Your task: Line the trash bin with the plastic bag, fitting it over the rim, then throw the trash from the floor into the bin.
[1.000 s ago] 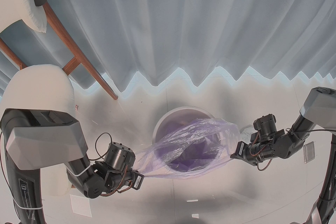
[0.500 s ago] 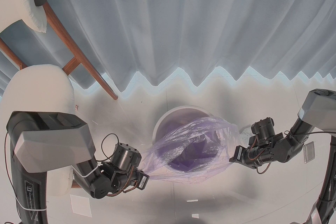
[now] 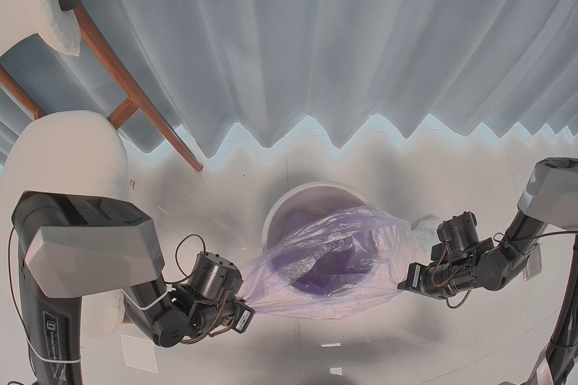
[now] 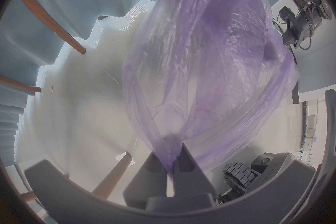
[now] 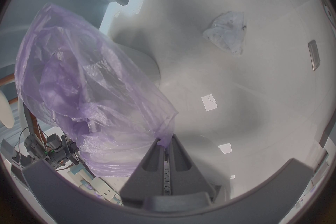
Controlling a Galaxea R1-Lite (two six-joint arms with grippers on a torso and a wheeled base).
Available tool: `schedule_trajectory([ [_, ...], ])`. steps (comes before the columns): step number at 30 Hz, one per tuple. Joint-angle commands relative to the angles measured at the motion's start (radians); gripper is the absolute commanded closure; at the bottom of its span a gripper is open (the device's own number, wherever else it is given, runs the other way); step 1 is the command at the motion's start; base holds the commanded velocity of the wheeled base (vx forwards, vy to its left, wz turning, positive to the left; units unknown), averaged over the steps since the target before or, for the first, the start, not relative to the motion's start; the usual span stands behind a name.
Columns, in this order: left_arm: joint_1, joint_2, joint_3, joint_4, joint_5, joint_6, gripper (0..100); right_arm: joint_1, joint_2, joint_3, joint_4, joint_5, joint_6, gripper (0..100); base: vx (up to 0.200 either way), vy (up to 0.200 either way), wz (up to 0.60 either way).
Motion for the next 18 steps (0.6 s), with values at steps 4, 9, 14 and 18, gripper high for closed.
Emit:
schedule_trajectory([
  [4,0.009,0.014,0.001,-0.004,0.003,0.019,100,-0.002,0.034,0.041,-0.06,-0.004,-0.033,100,0.0,0.0,0.0],
  [9,0.008,0.022,0.003,-0.004,0.003,0.031,100,-0.002,0.046,0.05,-0.077,-0.009,-0.057,100,0.0,0.0,0.0],
  [14,0.009,0.029,-0.003,-0.004,0.006,0.029,100,-0.006,0.064,0.045,-0.078,-0.018,-0.057,100,0.0,0.0,0.0],
  [18,0.022,0.049,-0.037,-0.004,0.007,0.032,100,-0.009,0.101,0.019,-0.111,-0.05,-0.059,100,0.0,0.0,0.0],
])
